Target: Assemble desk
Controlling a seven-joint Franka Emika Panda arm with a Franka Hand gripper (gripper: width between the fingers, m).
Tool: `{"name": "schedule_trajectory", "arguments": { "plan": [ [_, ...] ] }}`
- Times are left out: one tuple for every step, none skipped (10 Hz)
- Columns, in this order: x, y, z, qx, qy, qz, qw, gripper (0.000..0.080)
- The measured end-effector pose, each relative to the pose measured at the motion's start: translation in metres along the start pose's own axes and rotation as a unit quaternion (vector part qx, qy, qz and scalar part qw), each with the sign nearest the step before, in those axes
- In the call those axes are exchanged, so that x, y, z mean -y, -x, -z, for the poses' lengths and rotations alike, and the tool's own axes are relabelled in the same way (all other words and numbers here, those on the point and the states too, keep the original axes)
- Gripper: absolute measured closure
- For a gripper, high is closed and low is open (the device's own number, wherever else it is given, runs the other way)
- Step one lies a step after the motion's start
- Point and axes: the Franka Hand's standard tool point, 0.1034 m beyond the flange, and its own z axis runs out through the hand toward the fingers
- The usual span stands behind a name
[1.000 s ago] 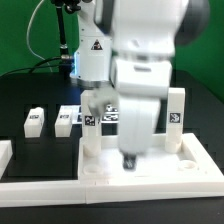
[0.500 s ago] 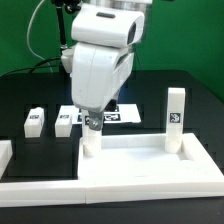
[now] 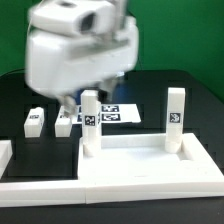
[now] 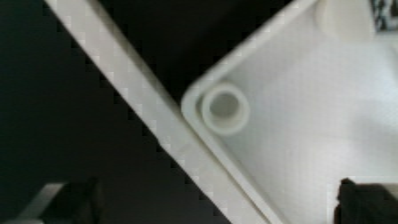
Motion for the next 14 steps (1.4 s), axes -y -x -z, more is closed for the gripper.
{"name": "schedule_trajectory", "arguments": {
  "plan": [
    [0.002,0.03,-0.002,0.004,-0.015,-0.035,0.999,0.015],
    [0.003,0.057,-0.009,0.005,-0.028,-0.102,0.994,0.015],
    [0.014,0.068,-0.019,0.006,-0.028,-0.153,0.988,0.015],
    [0.018,0.066,-0.02,0.009,-0.032,-0.174,0.984,0.015],
    [0.017,0.065,-0.02,0.01,-0.031,-0.205,0.978,0.015],
    [0.018,0.065,-0.021,0.011,-0.031,-0.224,0.974,0.015],
    [0.018,0.066,-0.021,0.011,-0.035,-0.264,0.964,0.015],
    [0.016,0.074,-0.022,0.002,-0.058,-0.312,0.948,0.015],
    [0.011,0.093,-0.024,-0.007,-0.085,-0.365,0.927,0.015],
    [0.011,0.113,-0.032,-0.011,-0.102,-0.412,0.905,0.015],
    [0.019,0.129,-0.046,-0.008,-0.126,-0.468,0.875,0.015],
    [0.029,0.134,-0.057,0.0,-0.142,-0.51,0.848,0.015],
    [0.035,0.134,-0.063,0.008,-0.15,-0.55,0.822,0.015],
    [0.033,0.132,-0.062,0.01,-0.149,-0.57,0.808,0.015]
  ]
}}
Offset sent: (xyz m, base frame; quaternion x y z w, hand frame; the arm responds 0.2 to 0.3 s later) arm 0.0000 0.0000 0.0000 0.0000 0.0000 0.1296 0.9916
